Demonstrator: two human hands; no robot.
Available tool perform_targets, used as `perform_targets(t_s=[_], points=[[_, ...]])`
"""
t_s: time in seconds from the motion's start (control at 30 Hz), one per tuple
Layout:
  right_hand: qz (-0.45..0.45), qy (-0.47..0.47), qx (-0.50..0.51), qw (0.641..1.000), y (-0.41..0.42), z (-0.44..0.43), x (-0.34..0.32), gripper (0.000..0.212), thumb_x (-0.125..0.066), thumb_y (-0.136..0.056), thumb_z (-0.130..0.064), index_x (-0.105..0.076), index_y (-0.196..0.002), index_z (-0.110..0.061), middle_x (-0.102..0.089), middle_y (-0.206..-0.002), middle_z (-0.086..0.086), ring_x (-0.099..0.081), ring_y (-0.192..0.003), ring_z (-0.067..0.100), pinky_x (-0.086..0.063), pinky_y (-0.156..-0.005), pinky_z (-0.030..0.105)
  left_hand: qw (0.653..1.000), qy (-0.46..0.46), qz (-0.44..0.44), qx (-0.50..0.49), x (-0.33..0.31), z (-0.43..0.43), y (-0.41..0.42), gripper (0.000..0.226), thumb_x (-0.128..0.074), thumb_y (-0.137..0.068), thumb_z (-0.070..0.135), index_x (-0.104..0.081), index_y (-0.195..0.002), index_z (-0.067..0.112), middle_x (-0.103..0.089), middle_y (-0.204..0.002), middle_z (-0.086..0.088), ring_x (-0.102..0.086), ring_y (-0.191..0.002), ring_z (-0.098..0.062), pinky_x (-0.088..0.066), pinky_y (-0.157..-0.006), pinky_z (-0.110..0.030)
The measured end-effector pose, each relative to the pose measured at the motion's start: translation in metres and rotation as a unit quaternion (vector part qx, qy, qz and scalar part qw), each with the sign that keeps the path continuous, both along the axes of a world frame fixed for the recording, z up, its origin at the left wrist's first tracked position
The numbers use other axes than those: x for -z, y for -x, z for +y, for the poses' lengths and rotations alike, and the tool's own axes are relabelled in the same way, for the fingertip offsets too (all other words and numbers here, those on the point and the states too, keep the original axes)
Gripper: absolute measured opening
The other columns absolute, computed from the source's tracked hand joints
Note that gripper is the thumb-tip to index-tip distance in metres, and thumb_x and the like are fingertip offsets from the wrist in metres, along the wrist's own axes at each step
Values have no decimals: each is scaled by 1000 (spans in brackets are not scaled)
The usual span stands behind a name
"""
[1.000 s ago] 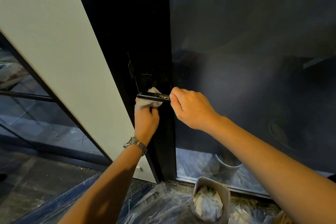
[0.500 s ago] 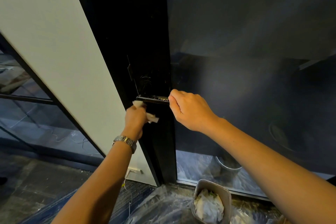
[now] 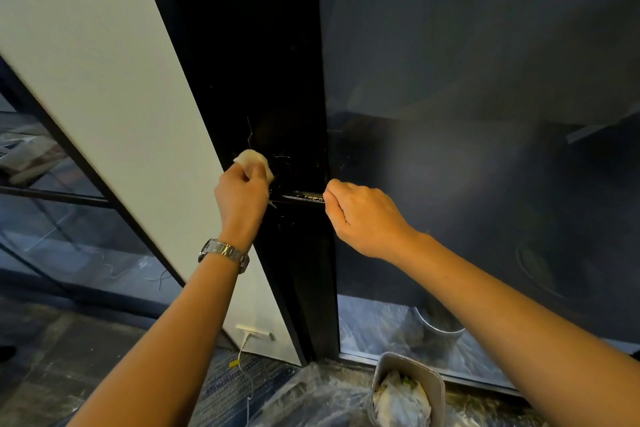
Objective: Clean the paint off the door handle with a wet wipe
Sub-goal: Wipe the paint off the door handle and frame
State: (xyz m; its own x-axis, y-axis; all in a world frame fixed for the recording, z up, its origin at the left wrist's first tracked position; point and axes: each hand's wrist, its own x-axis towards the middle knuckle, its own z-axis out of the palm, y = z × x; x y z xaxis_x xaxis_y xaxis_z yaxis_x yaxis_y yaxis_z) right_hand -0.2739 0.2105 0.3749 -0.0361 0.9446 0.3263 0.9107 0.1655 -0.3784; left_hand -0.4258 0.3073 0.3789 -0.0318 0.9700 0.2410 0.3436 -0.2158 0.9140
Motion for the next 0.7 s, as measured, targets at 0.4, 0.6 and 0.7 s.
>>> perform_targets(t_s=[0.4,0.6,0.7], points=[[-7,-1,1,1000,1,0,-2,23,-31,-100,-26,-48,-92,-13,-41,-68,-9,-39,-50,8,-26,-46,20,942,-269,157,122,-2,-6,-7,20,-51,-91,17,-53,-74,8,-44,-82,3,-39,-62,-5,-35,-60,-3],[1,1,1,1000,1,-1,-1,24,-31,-100,-26,-50,-93,-12,-43,-68,-9,-40,-51,9,-28,-46,20,937,-282,173,111,-12,10,-1,23,-49,-90,9,-53,-67,8,-47,-80,-2,-37,-74,-6,-30,-63,-9],[-6,2,5,1000,1,0,-3,23,-31,-100,-27,-47,-90,-13,-43,-68,-8,-39,-50,10,-29,-46,22,896,-300,272,180,-7,3,-11,18,-50,-88,10,-64,-80,3,-54,-88,-5,-44,-80,-9,-30,-64,-14]])
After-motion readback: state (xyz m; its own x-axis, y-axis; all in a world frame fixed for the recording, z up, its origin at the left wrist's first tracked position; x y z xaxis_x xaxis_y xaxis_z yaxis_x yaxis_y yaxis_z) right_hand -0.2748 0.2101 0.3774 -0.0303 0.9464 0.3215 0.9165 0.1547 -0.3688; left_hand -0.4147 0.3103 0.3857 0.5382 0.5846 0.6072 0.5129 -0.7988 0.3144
